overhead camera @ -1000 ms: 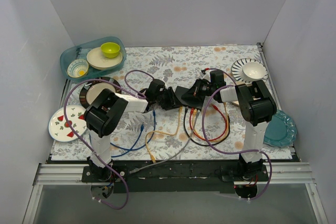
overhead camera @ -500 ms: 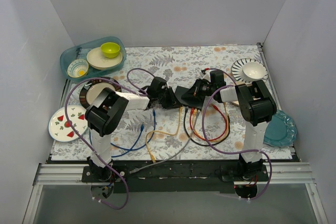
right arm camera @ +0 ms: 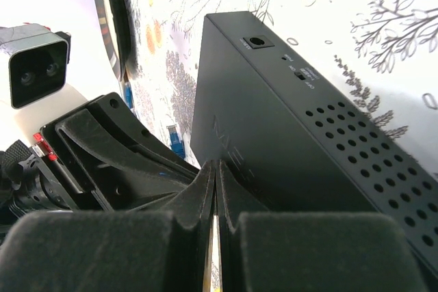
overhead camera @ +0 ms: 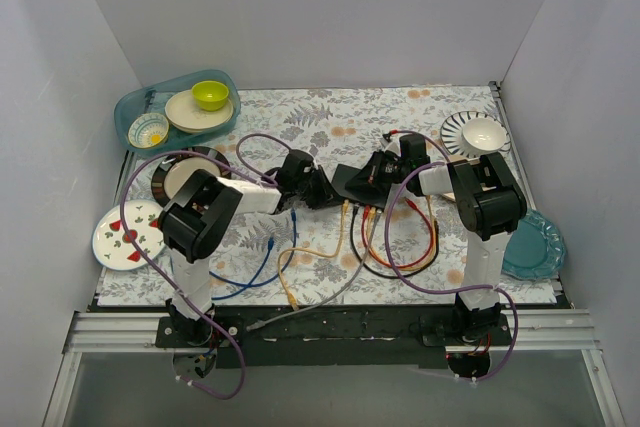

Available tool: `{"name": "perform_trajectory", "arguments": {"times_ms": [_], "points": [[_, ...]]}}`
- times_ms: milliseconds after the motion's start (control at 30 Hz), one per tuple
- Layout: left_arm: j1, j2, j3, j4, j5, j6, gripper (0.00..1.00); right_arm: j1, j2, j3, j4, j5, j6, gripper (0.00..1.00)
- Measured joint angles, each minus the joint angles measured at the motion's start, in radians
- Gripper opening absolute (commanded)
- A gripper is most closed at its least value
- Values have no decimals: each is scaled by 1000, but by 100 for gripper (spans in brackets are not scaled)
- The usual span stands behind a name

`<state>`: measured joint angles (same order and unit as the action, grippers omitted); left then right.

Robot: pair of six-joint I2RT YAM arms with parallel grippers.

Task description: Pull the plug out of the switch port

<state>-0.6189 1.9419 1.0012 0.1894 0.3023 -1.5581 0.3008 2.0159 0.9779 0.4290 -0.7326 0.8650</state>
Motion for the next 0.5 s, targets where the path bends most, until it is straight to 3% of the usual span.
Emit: {"name": "perform_trajectory", "arguments": {"times_ms": [67,133,333,500], "points": [[0,-12,-16,6,-12,-8,21,0,0,-2,0,-3,0,6],[-2,-25,-32,-3,-37,-11,35,2,0,-6,3,-8,0,6],[-2,-51,-35,-34,-55,-25,42,2,0,-8,8,-11,0,6],[-3,-48,-18,-56,-50,-23,42,2,0,-13,17,-11,0,6]]}}
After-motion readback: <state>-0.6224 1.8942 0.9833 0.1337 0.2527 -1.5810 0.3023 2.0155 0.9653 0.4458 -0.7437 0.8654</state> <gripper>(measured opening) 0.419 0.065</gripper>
